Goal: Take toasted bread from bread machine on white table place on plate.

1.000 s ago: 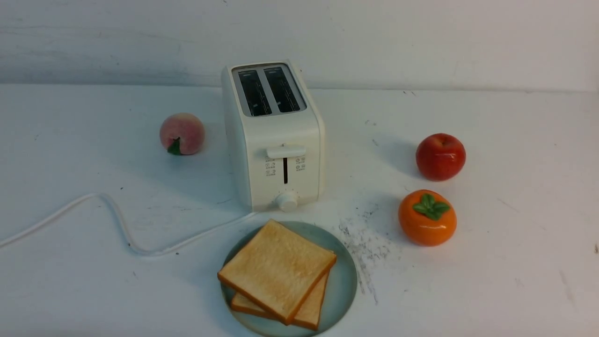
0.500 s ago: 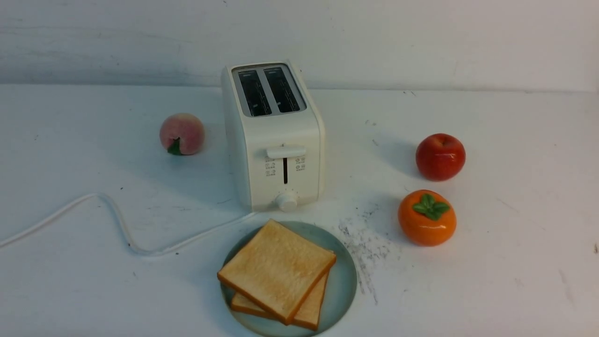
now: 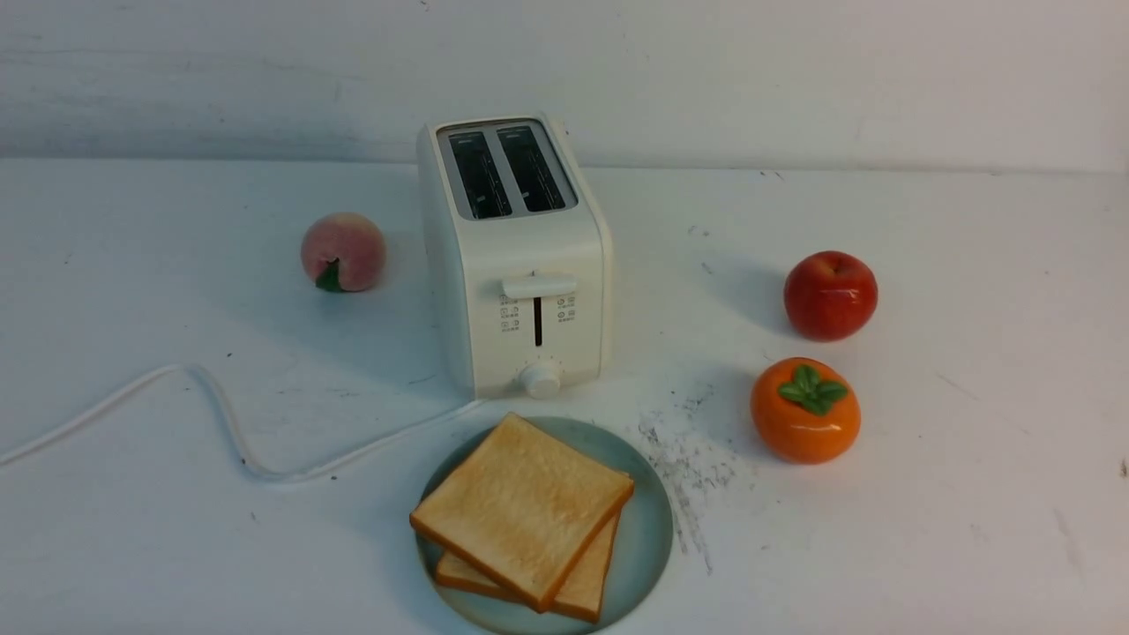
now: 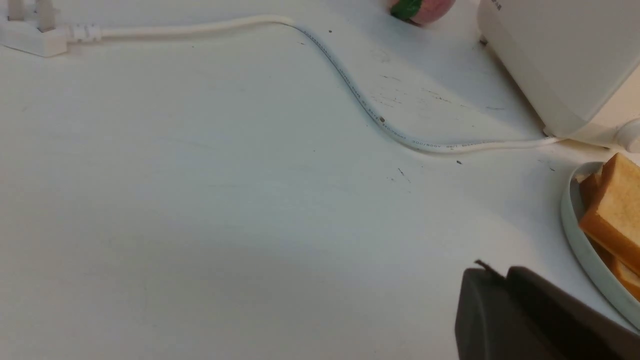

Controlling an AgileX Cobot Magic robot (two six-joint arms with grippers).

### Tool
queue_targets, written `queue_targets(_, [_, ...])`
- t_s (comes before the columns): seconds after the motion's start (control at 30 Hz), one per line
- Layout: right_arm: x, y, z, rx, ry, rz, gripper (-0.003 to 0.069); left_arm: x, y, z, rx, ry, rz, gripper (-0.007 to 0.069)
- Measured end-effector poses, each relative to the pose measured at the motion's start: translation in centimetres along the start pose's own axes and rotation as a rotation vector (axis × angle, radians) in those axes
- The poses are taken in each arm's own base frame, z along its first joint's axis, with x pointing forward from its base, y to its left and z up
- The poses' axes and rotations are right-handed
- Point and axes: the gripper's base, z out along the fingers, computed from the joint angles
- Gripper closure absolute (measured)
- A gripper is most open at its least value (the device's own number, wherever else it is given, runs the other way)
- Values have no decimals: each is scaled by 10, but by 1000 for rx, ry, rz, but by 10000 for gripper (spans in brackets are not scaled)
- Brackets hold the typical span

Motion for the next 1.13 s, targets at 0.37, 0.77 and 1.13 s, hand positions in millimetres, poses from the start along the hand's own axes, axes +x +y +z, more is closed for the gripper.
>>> queue_targets(0.37, [0,0,0,0,0,0,493,0,0,0,0,0,0,580])
queue_targets(0.77, [0,0,0,0,0,0,480,0,0,0,0,0,0,565])
queue_targets(1.13, [0,0,0,0,0,0,470,0,0,0,0,1,0,560])
